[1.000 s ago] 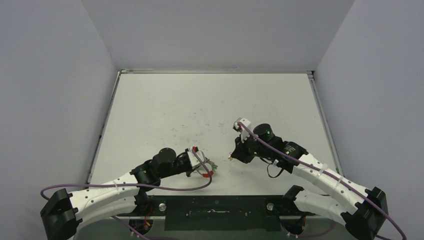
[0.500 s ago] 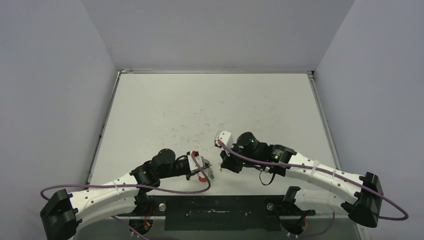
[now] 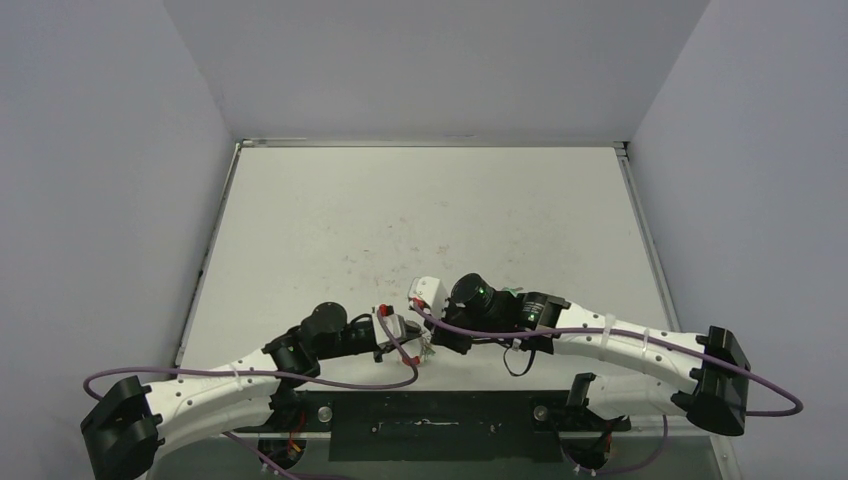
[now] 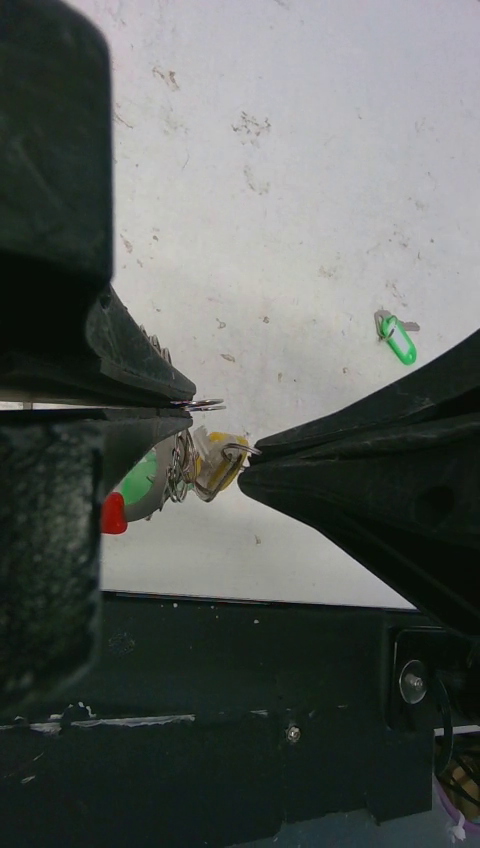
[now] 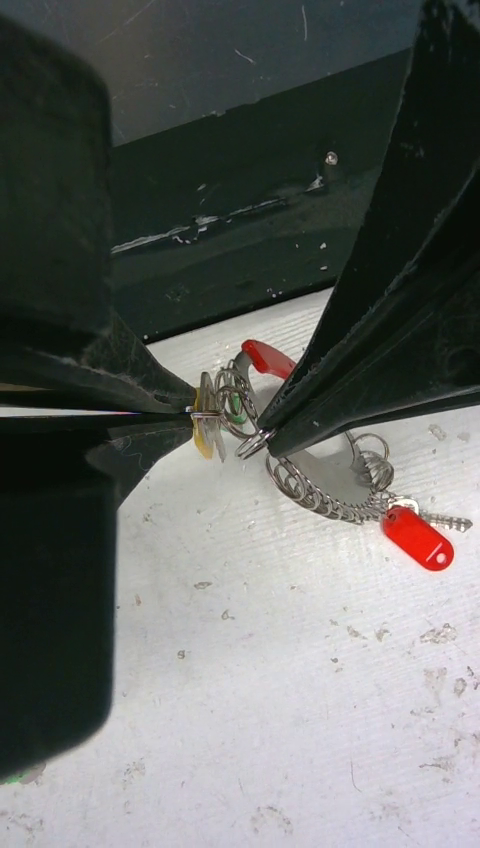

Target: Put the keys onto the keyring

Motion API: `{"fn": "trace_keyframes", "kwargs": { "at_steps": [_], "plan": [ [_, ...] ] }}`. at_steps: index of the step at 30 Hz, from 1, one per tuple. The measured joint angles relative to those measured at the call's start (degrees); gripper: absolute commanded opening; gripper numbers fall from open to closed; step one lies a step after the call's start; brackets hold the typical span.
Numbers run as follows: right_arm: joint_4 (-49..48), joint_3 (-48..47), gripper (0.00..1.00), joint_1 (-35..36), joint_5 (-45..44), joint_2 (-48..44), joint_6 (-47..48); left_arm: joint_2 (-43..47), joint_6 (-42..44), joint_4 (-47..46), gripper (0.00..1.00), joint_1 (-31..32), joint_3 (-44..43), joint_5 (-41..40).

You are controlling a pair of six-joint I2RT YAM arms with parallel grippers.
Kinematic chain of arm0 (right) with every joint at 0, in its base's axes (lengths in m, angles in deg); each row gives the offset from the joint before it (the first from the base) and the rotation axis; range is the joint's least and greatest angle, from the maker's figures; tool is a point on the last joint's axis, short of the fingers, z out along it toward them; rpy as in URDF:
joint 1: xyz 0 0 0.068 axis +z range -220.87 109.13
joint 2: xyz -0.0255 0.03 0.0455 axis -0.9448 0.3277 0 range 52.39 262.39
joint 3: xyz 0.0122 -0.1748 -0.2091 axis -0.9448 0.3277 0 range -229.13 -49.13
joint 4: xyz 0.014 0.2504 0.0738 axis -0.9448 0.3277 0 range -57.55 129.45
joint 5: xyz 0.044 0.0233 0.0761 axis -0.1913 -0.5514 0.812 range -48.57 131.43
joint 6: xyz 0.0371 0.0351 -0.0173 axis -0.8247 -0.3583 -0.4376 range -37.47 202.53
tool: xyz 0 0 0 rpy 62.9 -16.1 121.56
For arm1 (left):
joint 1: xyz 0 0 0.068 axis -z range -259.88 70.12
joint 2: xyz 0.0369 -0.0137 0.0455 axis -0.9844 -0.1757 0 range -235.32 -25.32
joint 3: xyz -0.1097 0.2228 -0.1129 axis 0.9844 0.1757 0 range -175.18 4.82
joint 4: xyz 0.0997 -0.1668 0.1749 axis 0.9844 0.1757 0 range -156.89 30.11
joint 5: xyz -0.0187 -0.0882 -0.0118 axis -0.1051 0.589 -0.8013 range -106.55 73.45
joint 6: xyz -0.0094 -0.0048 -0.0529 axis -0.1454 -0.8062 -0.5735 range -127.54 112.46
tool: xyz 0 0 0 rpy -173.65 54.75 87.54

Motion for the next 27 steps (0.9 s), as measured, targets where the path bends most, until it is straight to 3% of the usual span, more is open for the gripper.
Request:
{"fn": "trace_keyframes", "kwargs": {
  "at_steps": [27],
  "plan": [
    [0.2, -3.7, 0.0, 0.2, -2.4, 5.3, 0.4, 0.7, 0.0, -0.1, 0.0, 0.0, 0.0, 0.6]
  ]
}}
